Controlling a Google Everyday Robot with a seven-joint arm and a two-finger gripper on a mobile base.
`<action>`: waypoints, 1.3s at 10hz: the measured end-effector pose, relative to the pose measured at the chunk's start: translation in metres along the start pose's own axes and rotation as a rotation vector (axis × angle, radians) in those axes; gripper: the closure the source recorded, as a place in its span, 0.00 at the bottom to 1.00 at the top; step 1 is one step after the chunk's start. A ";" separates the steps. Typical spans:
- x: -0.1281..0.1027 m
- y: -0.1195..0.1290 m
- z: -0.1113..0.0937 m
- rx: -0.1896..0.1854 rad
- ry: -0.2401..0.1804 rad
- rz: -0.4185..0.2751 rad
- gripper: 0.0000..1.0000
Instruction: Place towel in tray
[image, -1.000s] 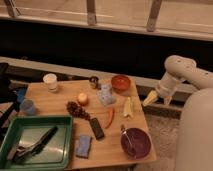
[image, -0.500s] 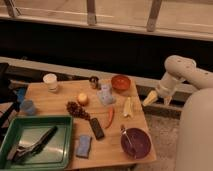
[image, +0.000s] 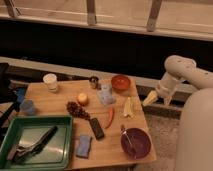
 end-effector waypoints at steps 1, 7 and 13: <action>0.000 0.000 0.000 0.000 0.000 0.000 0.20; 0.000 0.000 0.000 0.000 0.000 0.000 0.20; -0.012 0.039 -0.008 0.071 -0.048 -0.107 0.20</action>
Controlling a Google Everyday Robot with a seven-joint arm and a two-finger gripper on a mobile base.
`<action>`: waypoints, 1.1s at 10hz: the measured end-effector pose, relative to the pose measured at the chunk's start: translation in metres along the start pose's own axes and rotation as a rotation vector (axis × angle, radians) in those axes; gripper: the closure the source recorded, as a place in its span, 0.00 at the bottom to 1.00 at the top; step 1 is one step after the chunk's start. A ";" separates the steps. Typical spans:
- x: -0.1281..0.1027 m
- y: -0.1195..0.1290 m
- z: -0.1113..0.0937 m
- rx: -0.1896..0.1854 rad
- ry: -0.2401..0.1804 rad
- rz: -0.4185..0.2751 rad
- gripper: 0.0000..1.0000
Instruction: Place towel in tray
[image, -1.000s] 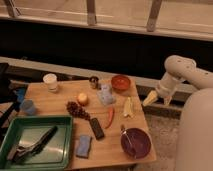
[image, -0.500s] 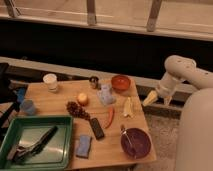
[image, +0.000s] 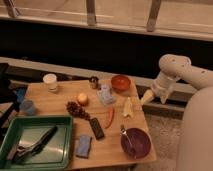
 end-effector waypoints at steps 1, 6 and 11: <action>-0.008 0.014 -0.001 0.012 -0.010 -0.025 0.20; -0.046 0.125 -0.016 -0.010 -0.162 -0.183 0.20; -0.047 0.153 -0.023 -0.030 -0.225 -0.226 0.20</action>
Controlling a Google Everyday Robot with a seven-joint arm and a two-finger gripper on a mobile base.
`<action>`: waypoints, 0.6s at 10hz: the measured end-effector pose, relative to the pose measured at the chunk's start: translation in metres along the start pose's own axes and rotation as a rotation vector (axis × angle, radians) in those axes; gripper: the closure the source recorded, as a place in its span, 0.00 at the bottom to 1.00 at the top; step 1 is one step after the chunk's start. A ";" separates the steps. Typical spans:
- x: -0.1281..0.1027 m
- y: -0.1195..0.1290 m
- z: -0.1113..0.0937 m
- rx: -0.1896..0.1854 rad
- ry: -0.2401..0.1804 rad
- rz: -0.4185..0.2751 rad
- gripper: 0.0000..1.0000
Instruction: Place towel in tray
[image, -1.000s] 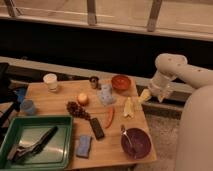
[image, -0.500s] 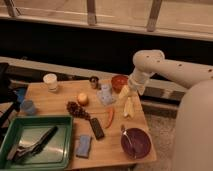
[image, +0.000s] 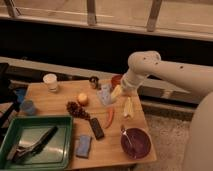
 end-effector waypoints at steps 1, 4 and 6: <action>-0.004 0.001 0.001 0.004 -0.016 0.000 0.20; -0.034 0.023 0.013 0.012 -0.060 -0.038 0.20; -0.054 0.032 0.034 0.017 -0.072 -0.077 0.20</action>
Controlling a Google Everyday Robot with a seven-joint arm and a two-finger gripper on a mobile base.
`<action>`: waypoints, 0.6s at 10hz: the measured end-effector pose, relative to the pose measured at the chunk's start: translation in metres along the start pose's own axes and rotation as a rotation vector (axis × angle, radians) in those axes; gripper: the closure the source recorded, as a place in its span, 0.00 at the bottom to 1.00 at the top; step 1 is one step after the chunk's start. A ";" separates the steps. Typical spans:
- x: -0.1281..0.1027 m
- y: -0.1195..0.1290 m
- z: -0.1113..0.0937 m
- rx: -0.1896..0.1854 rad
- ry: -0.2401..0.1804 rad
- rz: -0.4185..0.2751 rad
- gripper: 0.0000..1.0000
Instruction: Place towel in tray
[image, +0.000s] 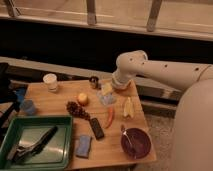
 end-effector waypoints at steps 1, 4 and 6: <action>-0.003 0.001 0.008 0.003 0.007 -0.009 0.20; -0.009 -0.001 0.037 0.014 0.051 -0.017 0.20; -0.008 -0.009 0.062 0.016 0.094 -0.006 0.20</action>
